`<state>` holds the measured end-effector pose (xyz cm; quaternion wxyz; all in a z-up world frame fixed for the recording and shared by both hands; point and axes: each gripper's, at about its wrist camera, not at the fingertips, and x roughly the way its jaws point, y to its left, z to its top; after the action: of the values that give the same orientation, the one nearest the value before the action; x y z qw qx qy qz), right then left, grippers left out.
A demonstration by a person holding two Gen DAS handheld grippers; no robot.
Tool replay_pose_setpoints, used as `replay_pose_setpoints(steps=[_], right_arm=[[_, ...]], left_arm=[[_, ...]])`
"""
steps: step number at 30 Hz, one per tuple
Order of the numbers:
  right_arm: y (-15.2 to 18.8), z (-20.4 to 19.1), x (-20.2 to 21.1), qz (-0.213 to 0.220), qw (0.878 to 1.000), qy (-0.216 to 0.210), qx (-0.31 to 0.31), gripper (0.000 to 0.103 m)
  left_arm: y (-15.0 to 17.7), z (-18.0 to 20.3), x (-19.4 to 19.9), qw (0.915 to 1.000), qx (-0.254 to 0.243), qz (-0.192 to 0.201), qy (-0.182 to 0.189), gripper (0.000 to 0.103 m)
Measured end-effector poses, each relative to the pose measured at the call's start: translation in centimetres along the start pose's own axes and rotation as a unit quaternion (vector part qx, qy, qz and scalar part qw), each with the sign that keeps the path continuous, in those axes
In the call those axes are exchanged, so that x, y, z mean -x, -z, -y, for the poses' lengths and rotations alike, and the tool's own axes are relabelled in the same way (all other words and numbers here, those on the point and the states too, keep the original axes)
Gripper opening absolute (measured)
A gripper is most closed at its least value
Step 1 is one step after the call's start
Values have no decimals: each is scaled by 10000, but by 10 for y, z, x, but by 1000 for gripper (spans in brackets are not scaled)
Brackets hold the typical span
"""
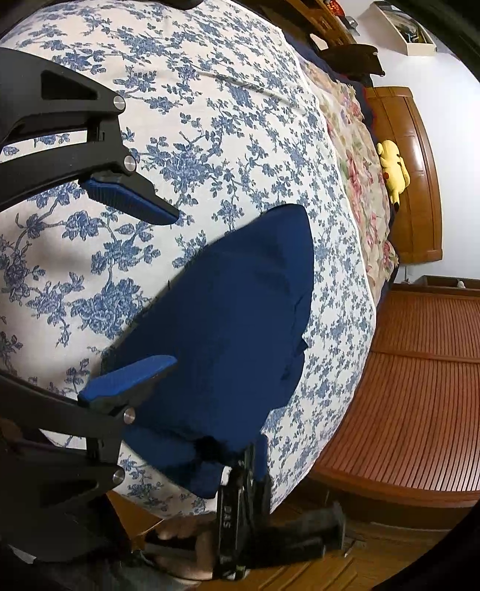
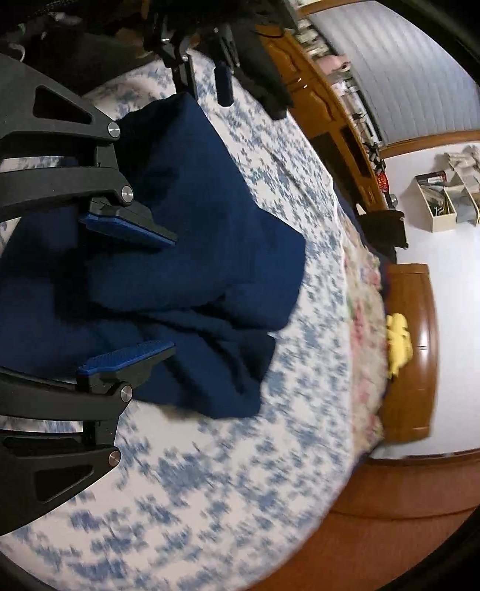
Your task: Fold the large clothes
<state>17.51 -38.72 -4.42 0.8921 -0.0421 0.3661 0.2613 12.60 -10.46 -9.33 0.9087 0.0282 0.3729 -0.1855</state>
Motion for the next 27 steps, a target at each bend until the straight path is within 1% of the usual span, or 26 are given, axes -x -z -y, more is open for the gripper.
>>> replay_pose_setpoints(steps=[1,2,3,5,8,10,13,16,17,19,20,22,24,26,27], right_arm=[[0,4,-3,-35,9998,-175,-87,41],[-1,5,-5,-78,9993,-358,-121,31],[-1,6,-6,-100,9988,-466,-130,17],[-4,4,-2,-33,9991,-416,-37,11],[-8,0,9,206,9992,-320,90,8],[-4,-2,17,386,9989,-233,109,7],[-4,-5,33,667,9976,-98,147,6],[-4,-11,50,944,9953,-110,184,6],[-4,-14,55,1019,9944,-23,266,6],[1,-21,64,1148,9923,175,427,6],[1,-21,69,1220,9912,240,462,6],[11,-22,81,1342,9893,345,457,5],[19,-16,90,1367,9884,480,449,5],[31,-14,93,1270,9892,608,415,5],[36,-15,91,1190,9892,742,421,5]], left_arm=[[-1,2,2,10000,-11,13,32,74],[-1,4,4,10000,-20,24,52,74],[-2,7,7,10000,-36,43,82,74],[-3,12,13,9998,-53,91,158,74],[-3,22,21,9994,-79,141,305,75],[-1,29,22,9991,-119,119,394,75],[2,42,16,9987,-215,45,450,75],[2,53,8,9983,-306,-31,491,75],[1,56,5,9984,-339,-40,457,75],[1,61,-2,9988,-484,-27,53,75],[1,61,-4,9986,-528,-36,-25,75],[4,58,-8,9985,-528,-148,18,76],[7,56,-8,9982,-562,-189,72,76],[11,58,-8,9976,-641,-239,62,76],[12,60,-9,9974,-662,-269,69,76]])
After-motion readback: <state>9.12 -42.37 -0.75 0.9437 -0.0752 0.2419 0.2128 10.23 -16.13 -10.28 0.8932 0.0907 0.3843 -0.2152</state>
